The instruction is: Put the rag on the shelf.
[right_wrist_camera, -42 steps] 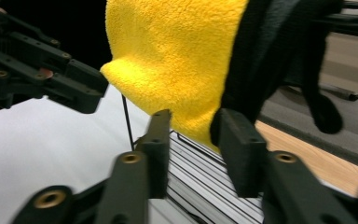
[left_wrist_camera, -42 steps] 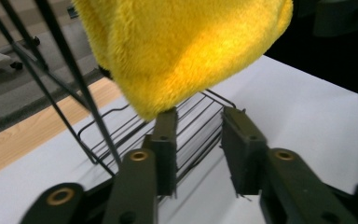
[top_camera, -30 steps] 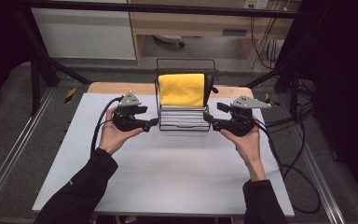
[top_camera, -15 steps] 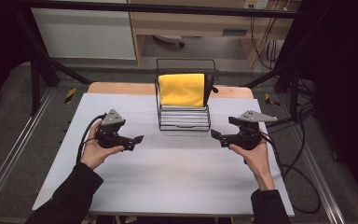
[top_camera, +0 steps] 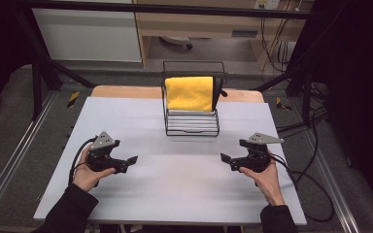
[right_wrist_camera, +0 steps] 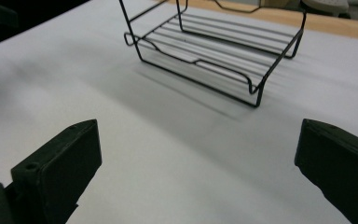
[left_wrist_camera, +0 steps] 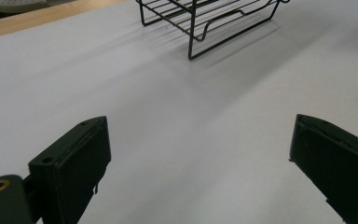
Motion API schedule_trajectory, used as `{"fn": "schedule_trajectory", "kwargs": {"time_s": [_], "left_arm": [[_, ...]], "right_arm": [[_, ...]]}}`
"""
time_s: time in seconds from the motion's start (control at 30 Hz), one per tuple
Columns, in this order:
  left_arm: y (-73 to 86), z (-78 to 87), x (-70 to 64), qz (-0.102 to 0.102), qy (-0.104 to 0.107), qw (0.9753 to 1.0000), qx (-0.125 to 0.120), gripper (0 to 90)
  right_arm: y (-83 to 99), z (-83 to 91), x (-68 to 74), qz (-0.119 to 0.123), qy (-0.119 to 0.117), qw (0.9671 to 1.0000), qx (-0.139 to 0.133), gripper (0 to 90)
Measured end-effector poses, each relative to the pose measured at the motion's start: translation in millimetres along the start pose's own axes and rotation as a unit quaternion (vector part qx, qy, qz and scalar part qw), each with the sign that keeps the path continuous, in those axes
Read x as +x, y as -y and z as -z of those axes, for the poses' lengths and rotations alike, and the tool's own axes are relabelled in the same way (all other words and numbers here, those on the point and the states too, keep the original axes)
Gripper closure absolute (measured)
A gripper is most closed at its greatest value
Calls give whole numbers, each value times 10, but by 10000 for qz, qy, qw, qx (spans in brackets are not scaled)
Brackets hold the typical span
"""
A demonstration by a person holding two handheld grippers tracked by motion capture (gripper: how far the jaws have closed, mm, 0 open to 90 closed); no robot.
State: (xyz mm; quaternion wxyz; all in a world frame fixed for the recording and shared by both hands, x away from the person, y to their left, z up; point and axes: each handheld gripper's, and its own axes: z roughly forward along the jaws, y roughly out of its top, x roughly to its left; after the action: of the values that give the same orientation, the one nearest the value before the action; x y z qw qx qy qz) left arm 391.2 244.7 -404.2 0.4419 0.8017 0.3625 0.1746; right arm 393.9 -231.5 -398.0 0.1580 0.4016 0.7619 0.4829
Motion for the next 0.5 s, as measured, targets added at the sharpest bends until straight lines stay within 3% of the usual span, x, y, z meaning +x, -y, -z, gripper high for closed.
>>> {"fn": "schedule_trajectory", "kwargs": {"time_s": [0.5], "left_arm": [[426, 78, 60, -51, 13, 9998, 177, 62]], "right_arm": [[508, 93, -95, 92, -76, 9992, 387, 5]]}}
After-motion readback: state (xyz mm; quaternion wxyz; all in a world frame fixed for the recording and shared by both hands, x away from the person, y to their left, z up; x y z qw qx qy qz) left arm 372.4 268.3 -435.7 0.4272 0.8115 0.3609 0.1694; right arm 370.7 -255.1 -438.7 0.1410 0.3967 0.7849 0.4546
